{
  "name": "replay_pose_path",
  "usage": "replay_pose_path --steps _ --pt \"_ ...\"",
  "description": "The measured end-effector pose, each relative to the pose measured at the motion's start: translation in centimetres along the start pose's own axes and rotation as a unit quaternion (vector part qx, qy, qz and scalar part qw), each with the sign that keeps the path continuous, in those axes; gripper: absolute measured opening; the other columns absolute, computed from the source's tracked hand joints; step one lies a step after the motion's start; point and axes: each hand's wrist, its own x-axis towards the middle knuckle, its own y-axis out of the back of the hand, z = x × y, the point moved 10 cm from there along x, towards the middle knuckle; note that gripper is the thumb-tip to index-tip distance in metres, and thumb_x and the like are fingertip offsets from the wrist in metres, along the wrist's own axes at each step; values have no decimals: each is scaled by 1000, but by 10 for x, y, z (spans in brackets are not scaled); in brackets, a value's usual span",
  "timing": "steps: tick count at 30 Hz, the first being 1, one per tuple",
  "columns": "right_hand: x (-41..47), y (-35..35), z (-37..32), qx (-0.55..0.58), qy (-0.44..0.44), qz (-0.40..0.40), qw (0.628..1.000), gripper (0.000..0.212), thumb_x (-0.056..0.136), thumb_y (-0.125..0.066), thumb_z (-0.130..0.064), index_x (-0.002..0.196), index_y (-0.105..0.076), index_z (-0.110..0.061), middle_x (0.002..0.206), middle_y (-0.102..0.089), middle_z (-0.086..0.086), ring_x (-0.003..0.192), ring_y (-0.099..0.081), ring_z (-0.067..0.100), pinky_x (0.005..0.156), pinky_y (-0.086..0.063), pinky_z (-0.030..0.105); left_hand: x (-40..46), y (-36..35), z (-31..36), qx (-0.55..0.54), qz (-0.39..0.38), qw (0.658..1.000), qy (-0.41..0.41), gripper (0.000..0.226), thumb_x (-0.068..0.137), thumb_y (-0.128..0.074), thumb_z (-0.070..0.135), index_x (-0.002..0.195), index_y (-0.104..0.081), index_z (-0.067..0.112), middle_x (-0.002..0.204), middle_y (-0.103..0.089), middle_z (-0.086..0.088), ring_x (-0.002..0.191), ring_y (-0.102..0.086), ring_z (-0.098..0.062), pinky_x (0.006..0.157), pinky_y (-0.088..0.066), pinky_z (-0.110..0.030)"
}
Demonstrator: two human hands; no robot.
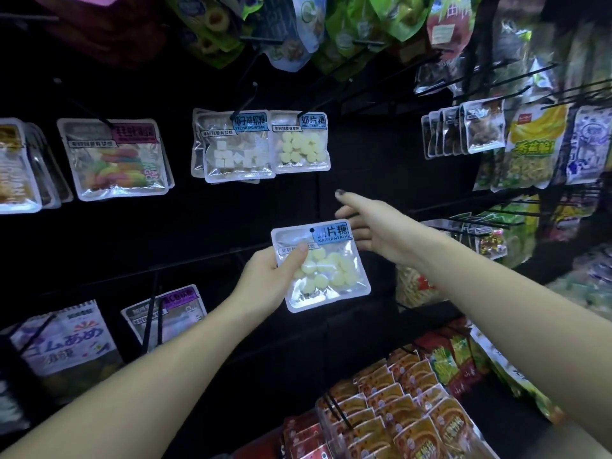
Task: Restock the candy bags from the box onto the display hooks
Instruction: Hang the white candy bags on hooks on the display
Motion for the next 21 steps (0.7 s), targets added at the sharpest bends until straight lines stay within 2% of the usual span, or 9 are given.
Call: replay_pose_path --steps 2,5,9,11,12,13,15,17,21 --pt "-21 -8 5 -19 4 -55 998 42 99 -62 -47 114 -71 -9 112 -79 12 105 -75 27 98 -59 39 -1 5 4 -15 19 1000 4 27 108 -52 37 109 -76 24 98 -81 10 92 -77 -6 75 -54 -15" --pt "-43 -20 11 -54 23 -111 992 25 100 -63 -24 120 -73 -13 116 -78 7 113 -73 27 106 -54 44 -3 9 12 -17 32 999 4 25 107 -54 36 107 -76 25 94 -81 12 88 -77 -4 71 -53 -12" --pt "-45 -10 0 -32 66 -51 996 24 96 -64 -6 118 -73 -4 113 -78 13 109 -74 33 104 -53 54 -4 15 35 -12 32 999 -27 25 106 -56 36 102 -77 23 89 -80 14 81 -76 0 65 -51 -8" --pt "-44 -3 -16 13 82 -23 996 25 96 -62 -1 120 -71 -3 114 -78 16 108 -75 35 97 -58 51 2 20 48 5 37 999 -37 32 105 -57 42 92 -74 17 75 -75 13 71 -72 -4 67 -54 -14" --pt "-43 1 -25 42 92 -10 995 26 96 -61 1 120 -69 -3 116 -77 17 108 -75 35 92 -60 48 6 24 53 15 42 998 -37 36 103 -58 44 87 -68 14 69 -66 12 66 -67 -6 67 -57 -20" --pt "-43 7 -35 70 101 6 992 26 96 -58 3 120 -69 -4 115 -77 16 106 -75 35 87 -62 44 10 28 58 19 47 998 -35 37 102 -60 45 87 -65 12 71 -60 7 65 -65 -9 67 -59 -23" --pt "-44 17 -58 107 118 24 987 26 98 -53 5 114 -68 -8 107 -80 10 100 -77 29 81 -64 39 14 33 70 7 48 998 -37 28 101 -65 39 98 -66 11 85 -68 1 74 -75 -12 69 -63 -27" --pt "-45 27 -81 121 136 35 983 27 99 -49 5 111 -67 -11 103 -80 6 100 -77 26 87 -64 40 17 37 84 -6 45 998 -44 22 100 -68 33 105 -68 12 92 -77 -4 83 -78 -17 72 -65 -29" --pt "-36 42 -113 122 156 68 978 30 98 -52 3 124 -64 -4 117 -77 13 106 -76 29 95 -61 46 32 38 110 -15 43 997 -58 16 101 -67 29 105 -66 14 98 -76 -9 86 -78 -21 72 -64 -29"
